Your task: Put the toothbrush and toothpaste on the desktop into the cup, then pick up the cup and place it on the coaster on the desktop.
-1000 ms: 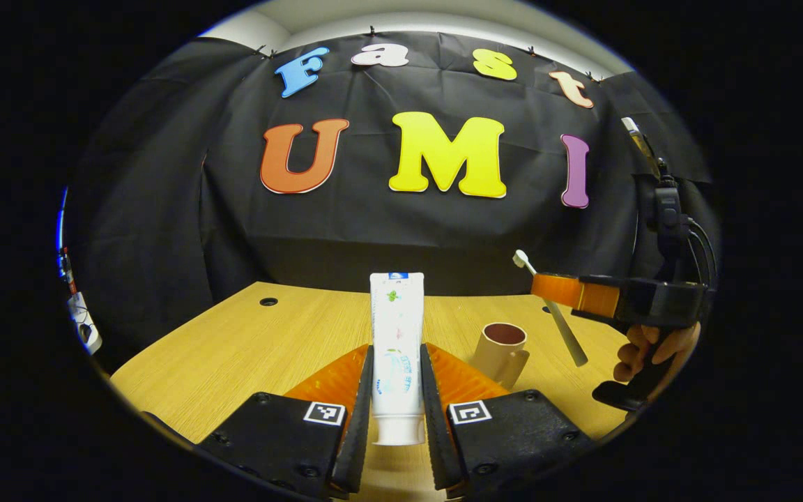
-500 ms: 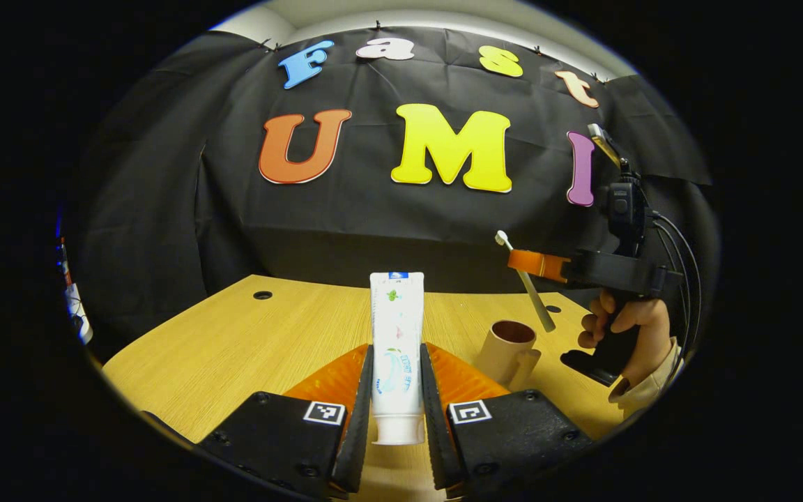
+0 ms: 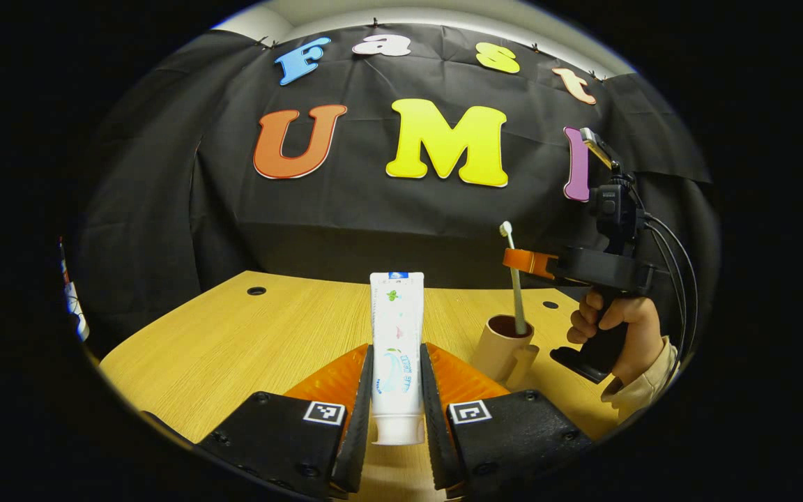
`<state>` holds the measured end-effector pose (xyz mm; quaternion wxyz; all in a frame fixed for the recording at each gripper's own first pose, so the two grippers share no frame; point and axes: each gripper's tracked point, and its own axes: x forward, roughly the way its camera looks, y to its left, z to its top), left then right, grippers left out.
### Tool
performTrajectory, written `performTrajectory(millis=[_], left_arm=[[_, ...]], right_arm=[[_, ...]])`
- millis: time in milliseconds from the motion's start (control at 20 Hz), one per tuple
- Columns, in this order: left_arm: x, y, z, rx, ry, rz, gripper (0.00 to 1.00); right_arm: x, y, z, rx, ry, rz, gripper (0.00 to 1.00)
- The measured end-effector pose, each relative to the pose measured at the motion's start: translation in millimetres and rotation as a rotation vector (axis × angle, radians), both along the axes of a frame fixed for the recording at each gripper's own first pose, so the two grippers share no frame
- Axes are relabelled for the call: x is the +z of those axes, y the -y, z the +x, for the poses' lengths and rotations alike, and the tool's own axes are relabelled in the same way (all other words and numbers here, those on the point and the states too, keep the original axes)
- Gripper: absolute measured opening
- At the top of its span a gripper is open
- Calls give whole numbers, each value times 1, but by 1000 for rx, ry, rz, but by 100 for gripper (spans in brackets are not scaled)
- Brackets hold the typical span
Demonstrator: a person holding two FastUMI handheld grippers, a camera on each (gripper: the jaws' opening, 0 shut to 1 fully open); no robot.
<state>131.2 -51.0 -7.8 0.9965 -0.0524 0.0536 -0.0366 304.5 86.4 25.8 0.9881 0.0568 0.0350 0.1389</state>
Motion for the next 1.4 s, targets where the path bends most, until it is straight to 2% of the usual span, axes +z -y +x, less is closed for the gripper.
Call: performTrajectory(millis=[350, 400, 450, 500, 550, 600, 650, 700, 850, 950, 1100, 1150, 1300, 1400], left_arm=[[-6, 1, 1, 4, -7, 7, 40], [-6, 1, 1, 7, -8, 5, 40], [-7, 2, 0, 8, -10, 7, 40], [-6, 2, 1, 10, -11, 7, 40], [-6, 4, 2, 12, -12, 9, 41], [-6, 7, 3, 10, -14, 13, 45], [-6, 9, 5, 10, -10, 17, 45], [-3, 12, 8, 10, -4, 23, 40], [3, 25, 18, -9, 6, 23, 40], [11, 38, 27, -27, 23, -5, 40], [23, 53, 49, -24, 48, 31, 40], [30, 61, 57, -33, 64, 43, 40], [45, 89, 76, -69, 82, 37, 40], [54, 105, 87, -83, 90, 49, 40]], right_arm=[[-22, 1, -5, 10, -57, -1, 6], [-26, 1, -5, 17, -59, 11, 8], [-25, 0, -10, 36, -61, 25, 14], [-24, 0, -13, 42, -58, 33, 36], [-22, 4, -16, 39, -49, 28, 47], [-21, 10, -19, 25, -37, 12, 75], [-20, 18, -22, 6, -25, -7, 86], [-19, 24, -25, -12, -11, -13, 96], [-31, 36, -44, 5, -45, -8, 95], [-37, 58, -56, -21, -28, -42, 96], [-53, 93, -78, -74, 1, -100, 93], [-60, 103, -85, -89, -2, -119, 96], [-82, 122, -103, -107, -31, -175, 93], [-89, 133, -112, -119, -39, -188, 96]])
